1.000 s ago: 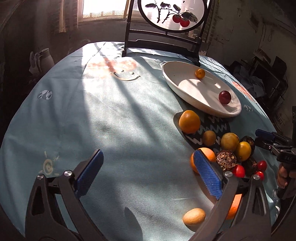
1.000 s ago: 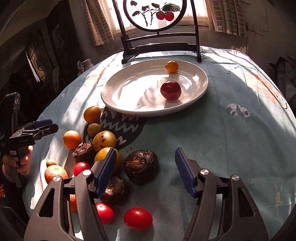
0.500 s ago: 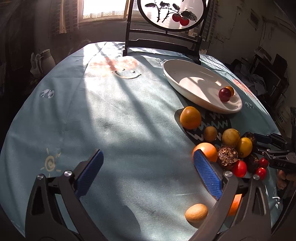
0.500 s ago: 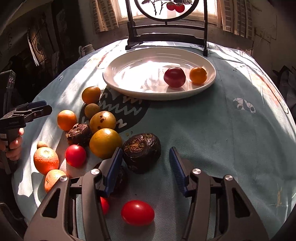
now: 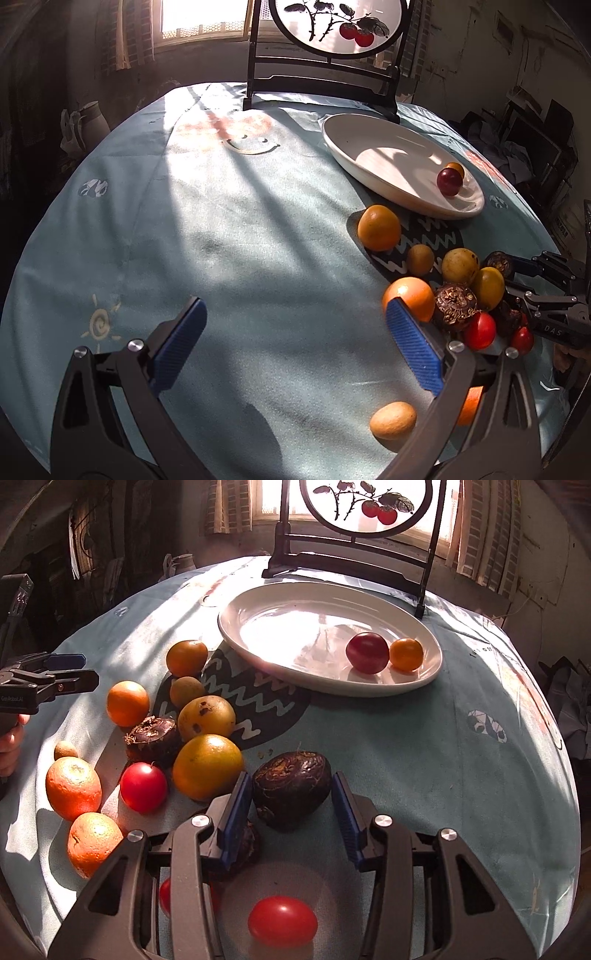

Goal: Organize fruits
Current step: 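Reach the right tool to a dark brown fruit while the left tool reaches a small yellow fruit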

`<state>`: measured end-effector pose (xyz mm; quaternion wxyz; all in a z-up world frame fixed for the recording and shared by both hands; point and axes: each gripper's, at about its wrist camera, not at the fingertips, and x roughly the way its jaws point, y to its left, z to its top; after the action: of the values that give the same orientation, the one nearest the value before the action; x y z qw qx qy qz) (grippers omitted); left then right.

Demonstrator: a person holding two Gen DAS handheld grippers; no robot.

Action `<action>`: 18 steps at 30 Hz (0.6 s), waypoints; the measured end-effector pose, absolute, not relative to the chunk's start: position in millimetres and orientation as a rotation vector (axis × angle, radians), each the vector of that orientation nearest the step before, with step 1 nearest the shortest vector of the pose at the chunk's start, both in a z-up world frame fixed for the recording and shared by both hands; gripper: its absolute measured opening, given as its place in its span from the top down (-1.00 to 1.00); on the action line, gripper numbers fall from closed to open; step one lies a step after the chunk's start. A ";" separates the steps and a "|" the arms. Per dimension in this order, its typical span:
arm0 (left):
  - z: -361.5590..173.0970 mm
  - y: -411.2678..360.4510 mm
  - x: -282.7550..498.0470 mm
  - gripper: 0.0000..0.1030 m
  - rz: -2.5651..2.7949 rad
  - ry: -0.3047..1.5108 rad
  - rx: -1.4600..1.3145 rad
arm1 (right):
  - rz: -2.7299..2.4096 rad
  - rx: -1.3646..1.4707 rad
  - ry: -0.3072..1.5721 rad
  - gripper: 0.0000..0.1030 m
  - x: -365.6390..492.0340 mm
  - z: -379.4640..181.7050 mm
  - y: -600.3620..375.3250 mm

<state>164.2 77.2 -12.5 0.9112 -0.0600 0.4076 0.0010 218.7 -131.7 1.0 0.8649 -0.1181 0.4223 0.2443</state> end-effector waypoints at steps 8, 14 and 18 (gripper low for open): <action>-11.4 72.8 147.0 -0.93 -0.102 0.833 -0.138 | 0.547 -0.153 0.908 0.17 222.3 3.0 -142.2; -12.1 50.6 114.6 -0.78 -0.289 0.832 -0.010 | 0.592 0.009 0.897 0.17 224.0 16.5 -159.2; -17.9 36.5 102.3 -0.26 -0.357 0.868 0.126 | 0.596 0.027 0.886 0.17 222.0 21.1 -160.2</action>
<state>102.3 36.5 -17.9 0.8900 0.0607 0.4178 -0.1721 222.0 -160.2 21.1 0.8607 0.0130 0.4221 0.2842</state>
